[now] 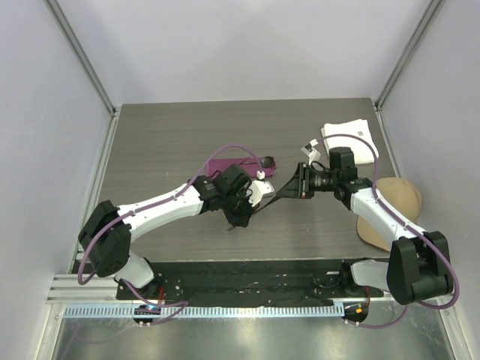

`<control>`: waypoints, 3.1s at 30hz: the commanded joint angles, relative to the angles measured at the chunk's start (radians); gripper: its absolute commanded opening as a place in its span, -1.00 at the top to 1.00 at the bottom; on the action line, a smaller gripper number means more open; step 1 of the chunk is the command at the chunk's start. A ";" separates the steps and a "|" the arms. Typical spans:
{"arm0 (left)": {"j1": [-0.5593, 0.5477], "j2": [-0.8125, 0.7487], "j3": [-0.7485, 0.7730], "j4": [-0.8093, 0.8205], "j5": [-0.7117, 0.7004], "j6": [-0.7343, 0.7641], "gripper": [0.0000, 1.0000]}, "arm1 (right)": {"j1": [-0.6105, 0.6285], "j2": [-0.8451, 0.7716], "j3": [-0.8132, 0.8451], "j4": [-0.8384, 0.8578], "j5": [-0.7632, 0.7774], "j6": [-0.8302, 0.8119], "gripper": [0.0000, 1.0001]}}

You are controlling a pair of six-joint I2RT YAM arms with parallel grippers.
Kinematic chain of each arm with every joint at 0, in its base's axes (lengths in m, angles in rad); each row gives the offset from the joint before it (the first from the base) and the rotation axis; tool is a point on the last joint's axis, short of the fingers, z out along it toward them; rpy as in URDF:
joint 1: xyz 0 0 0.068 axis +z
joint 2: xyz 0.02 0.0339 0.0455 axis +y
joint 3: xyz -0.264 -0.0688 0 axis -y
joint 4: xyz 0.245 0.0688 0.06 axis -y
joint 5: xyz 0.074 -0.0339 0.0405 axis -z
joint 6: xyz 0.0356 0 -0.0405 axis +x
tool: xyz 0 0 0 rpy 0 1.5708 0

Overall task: Fold the napkin into a case and place the utensils inside
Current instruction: Pass from the left arm to the right, then insert the knife into the folded napkin.

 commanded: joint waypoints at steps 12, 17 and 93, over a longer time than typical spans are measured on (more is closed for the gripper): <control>0.094 -0.066 0.008 0.090 0.038 -0.083 -0.02 | 0.000 -0.025 -0.072 0.211 0.032 0.159 0.98; 0.305 -0.156 -0.056 0.263 0.015 -0.346 -0.28 | -0.003 -0.008 -0.182 0.563 0.144 0.429 0.98; 0.617 0.384 0.080 0.471 -0.109 -0.748 1.00 | 0.057 0.849 0.144 1.131 0.322 0.667 0.92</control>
